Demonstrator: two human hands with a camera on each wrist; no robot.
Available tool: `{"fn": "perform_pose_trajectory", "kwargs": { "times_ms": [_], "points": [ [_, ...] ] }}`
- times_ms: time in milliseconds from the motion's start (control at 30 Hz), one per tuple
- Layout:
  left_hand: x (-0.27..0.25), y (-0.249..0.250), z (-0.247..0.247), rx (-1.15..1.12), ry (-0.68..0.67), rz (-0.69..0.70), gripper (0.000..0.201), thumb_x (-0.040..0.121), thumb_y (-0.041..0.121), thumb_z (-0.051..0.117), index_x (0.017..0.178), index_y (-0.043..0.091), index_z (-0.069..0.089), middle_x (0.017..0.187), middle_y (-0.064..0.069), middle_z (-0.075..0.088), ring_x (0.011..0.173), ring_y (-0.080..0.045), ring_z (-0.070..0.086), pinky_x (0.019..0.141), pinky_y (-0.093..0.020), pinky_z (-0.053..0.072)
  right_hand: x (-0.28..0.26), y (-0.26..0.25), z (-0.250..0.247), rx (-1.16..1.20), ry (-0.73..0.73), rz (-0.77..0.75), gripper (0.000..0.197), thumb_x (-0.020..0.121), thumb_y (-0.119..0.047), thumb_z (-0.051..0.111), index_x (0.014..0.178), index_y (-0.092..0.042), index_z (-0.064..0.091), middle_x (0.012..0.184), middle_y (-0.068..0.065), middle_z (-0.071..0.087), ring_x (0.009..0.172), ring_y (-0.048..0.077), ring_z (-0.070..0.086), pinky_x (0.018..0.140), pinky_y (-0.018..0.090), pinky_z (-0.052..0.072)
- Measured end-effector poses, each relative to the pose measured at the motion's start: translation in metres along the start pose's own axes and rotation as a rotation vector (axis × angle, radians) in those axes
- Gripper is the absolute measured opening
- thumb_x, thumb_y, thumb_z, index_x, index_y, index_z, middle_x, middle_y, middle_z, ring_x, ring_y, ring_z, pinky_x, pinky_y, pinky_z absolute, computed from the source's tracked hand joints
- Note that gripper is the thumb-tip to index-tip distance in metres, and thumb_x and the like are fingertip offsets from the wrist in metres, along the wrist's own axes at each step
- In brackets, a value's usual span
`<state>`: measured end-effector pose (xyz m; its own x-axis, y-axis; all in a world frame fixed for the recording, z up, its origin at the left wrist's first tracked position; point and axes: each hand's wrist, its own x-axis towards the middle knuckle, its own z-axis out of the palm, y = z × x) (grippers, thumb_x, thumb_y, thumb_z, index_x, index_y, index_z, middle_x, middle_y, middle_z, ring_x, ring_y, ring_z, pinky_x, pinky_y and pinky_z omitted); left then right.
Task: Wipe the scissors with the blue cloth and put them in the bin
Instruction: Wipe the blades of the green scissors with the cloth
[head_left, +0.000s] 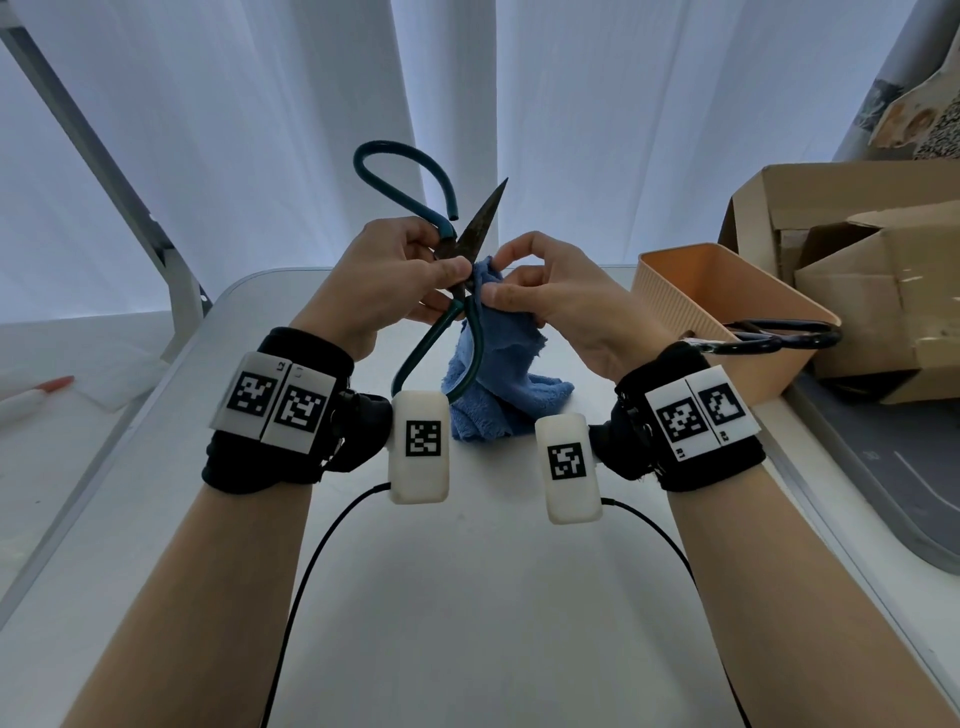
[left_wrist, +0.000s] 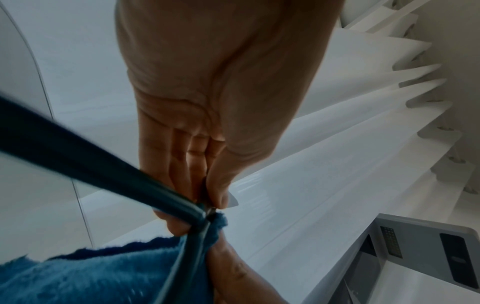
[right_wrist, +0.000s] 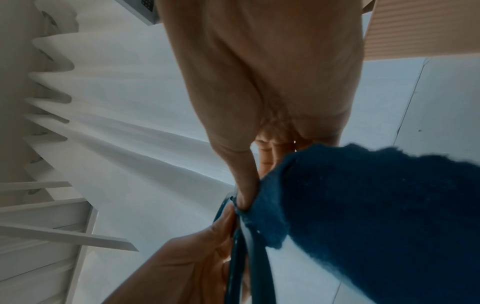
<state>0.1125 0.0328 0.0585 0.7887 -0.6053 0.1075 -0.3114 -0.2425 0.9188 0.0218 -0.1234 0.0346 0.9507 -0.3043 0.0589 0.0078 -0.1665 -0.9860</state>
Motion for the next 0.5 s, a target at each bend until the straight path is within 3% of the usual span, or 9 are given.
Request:
{"fn": "perform_pose_trajectory", "kwargs": {
  "times_ms": [67,233,367,500],
  "points": [
    [0.0,0.0,0.0,-0.017,0.005,0.0,0.021,0.095,0.012,0.066,0.114,0.005,0.063,0.088,-0.007,0.073,0.067,-0.016,0.074,0.058,-0.023,0.056,0.0,0.001,0.001,-0.01,0.019,0.01,0.024,0.09,-0.017,0.072,0.107,-0.011,0.058,0.091,0.019,0.068,0.079,0.019,0.063,0.059,0.022,0.047],
    [-0.001,0.0,0.004,-0.003,-0.029,-0.012,0.016,0.097,0.011,0.062,0.112,0.006,0.06,0.093,-0.011,0.072,0.063,-0.017,0.073,0.055,-0.021,0.054,0.001,0.001,0.002,-0.003,-0.025,-0.011,0.026,0.093,-0.005,0.065,0.118,-0.006,0.057,0.082,0.007,0.067,0.071,0.013,0.064,0.057,0.018,0.047],
    [-0.002,0.001,0.01,-0.046,-0.056,-0.056,0.022,0.102,0.013,0.054,0.12,0.002,0.049,0.098,-0.015,0.07,0.06,-0.023,0.072,0.054,-0.025,0.057,0.004,0.004,0.005,-0.012,0.04,-0.013,0.018,0.095,-0.008,0.063,0.113,-0.008,0.06,0.09,0.01,0.071,0.08,0.017,0.067,0.066,0.024,0.052],
    [0.0,-0.002,0.007,-0.016,-0.053,-0.03,0.027,0.101,0.018,0.057,0.121,0.001,0.051,0.097,-0.01,0.067,0.056,-0.017,0.067,0.054,-0.026,0.055,0.005,0.005,0.004,-0.032,0.056,-0.05,0.012,0.096,-0.007,0.061,0.104,-0.013,0.067,0.089,0.011,0.069,0.078,0.013,0.066,0.065,0.02,0.051]
  ]
}}
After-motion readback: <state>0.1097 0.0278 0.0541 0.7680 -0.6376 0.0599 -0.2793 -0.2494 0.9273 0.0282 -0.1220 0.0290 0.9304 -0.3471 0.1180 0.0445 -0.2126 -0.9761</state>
